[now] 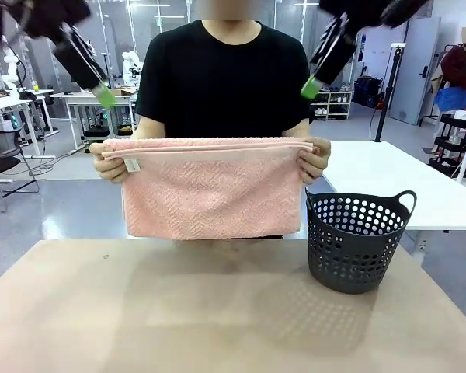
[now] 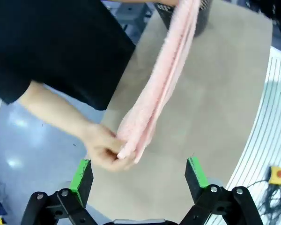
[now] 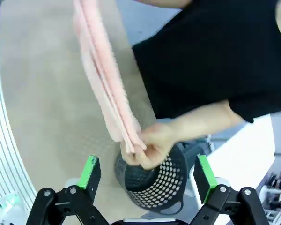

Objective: Fold the towel.
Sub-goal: Release the end of the 100 cm Hotel Towel you were holding.

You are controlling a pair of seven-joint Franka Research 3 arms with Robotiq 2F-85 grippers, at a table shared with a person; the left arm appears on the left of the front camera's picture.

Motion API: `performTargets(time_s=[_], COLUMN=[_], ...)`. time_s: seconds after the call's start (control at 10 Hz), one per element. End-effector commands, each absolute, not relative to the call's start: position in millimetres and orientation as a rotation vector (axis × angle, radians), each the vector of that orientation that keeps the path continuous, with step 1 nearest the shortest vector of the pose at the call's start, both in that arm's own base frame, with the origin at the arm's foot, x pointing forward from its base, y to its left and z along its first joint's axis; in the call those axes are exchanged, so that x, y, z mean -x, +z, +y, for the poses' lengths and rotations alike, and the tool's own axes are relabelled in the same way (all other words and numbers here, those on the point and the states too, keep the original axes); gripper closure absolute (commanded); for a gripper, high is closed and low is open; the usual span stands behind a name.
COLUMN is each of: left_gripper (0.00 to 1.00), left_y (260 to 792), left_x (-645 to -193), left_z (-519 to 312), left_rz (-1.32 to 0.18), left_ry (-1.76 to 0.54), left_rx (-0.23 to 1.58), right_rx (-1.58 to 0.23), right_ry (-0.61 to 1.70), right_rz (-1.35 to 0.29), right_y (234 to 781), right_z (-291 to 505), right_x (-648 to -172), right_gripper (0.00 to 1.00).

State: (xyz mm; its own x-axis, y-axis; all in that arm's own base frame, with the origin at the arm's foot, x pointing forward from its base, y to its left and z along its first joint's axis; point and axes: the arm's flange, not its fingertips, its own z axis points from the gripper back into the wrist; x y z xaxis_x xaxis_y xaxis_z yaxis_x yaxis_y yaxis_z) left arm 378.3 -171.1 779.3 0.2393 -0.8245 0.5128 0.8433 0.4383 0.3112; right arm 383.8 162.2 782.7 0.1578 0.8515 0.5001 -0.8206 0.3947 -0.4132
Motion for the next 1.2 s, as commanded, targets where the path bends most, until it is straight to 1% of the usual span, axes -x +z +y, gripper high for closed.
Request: performTargets(time_s=[0.0, 0.2, 0.3, 0.4, 0.5, 0.7, 0.8, 1.1], left_gripper=[0.0, 0.0, 0.0, 0.0, 0.0, 0.0, 0.0, 0.0], left_y=[774.5, 780.9, 780.1, 778.2, 776.3, 775.8, 781.4, 781.4], left_x=[-355.9, -328.9, -322.2, -321.5, -322.3, -325.1, -321.6, -321.6], left_z=[-140.5, -92.0, -75.1, -63.1, -56.7, -57.7, -48.4, -48.4], left_rz=[-0.744, -0.824, -0.826, -0.815, -0.797, -0.782, -0.789, -0.789], left_ry=[-0.93, -0.771, -0.696, -0.662, -0.646, -0.662, -0.666, -0.666], left_rx=[0.03, 0.017, -0.01, 0.012, 0.037, 0.015, 0.044, 0.044], right_rx=[-0.011, 0.002, 0.012, 0.004, -0.011, -0.018, -0.01, -0.01], right_ry=[0.909, 0.725, 0.639, 0.591, 0.574, 0.586, 0.603, 0.603], right_rz=[-0.792, -0.743, -0.709, -0.686, -0.676, -0.656, -0.679, -0.679], right_y=[781.9, 785.7, 782.0, 776.2, 771.0, 766.2, 771.4, 771.4], right_z=[139.6, 94.1, 74.3, 61.6, 53.5, 51.3, 44.8, 44.8], right_x=[-371.0, -354.0, -352.5, -354.3, -355.3, -357.9, -359.6, -359.6], right_gripper=[0.0, 0.0, 0.0, 0.0, 0.0, 0.0, 0.0, 0.0])
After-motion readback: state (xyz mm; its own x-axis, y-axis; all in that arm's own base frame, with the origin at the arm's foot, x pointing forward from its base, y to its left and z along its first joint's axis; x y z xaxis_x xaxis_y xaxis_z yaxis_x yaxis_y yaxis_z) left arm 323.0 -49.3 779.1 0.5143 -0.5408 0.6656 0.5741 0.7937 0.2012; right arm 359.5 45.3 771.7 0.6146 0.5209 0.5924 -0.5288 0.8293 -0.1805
